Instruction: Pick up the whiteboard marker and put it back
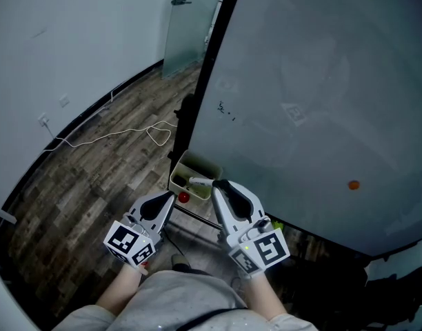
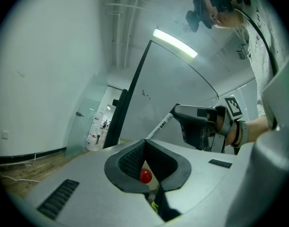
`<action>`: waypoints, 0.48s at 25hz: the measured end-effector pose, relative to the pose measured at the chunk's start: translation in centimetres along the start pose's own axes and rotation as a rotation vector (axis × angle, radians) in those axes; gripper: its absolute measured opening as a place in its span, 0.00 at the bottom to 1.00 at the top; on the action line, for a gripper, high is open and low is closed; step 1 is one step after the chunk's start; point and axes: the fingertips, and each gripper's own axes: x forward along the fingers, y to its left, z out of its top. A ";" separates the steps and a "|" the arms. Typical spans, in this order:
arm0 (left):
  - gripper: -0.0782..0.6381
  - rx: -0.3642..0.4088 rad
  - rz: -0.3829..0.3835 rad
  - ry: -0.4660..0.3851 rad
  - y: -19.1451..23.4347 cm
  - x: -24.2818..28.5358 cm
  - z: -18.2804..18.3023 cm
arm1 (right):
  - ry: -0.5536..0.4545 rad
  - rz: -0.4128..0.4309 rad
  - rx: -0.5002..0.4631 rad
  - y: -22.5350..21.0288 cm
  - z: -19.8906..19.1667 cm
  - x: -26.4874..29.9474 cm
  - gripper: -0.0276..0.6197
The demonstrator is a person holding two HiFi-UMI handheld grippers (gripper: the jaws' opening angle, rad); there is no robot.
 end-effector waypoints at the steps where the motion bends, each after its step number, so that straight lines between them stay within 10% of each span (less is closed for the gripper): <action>1: 0.13 0.001 -0.002 0.000 0.0 0.0 0.0 | 0.000 0.000 -0.001 0.0 0.0 0.0 0.17; 12: 0.13 0.004 -0.009 0.005 -0.1 0.3 -0.1 | -0.010 0.001 -0.011 0.0 0.8 0.1 0.17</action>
